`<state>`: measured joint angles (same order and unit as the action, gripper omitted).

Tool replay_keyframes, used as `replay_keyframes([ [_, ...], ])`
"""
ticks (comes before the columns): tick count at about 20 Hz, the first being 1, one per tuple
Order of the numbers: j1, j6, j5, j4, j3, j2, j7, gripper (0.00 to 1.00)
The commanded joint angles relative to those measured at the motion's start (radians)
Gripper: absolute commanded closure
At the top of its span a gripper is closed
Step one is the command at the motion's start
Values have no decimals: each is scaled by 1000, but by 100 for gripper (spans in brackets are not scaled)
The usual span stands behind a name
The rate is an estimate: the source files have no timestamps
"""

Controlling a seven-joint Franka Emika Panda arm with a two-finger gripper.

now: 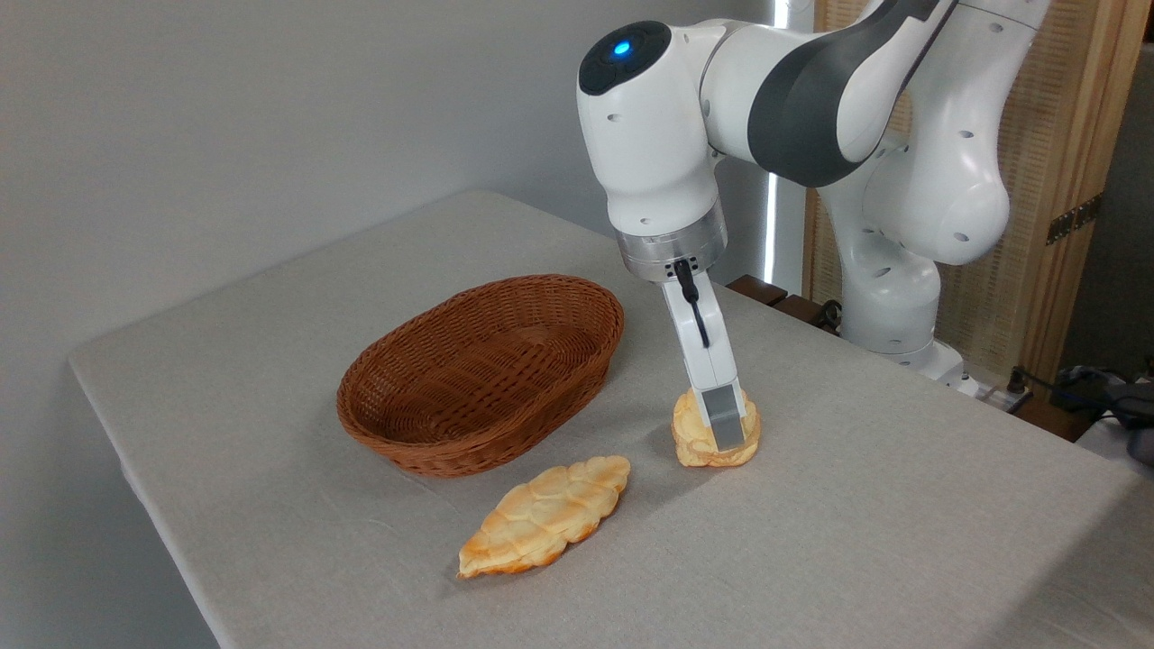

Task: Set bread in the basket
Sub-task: 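Close the gripper fingers around the round bun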

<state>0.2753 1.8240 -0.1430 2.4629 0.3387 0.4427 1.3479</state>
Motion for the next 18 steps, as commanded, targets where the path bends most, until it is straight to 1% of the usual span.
replay_keyframes([
  [1,1,14,-15,4,9,31,10,0],
  [10,1,18,-17,13,9,25,11,0],
  [14,10,15,-17,18,9,18,11,0],
  [18,10,17,-17,18,9,13,11,0],
])
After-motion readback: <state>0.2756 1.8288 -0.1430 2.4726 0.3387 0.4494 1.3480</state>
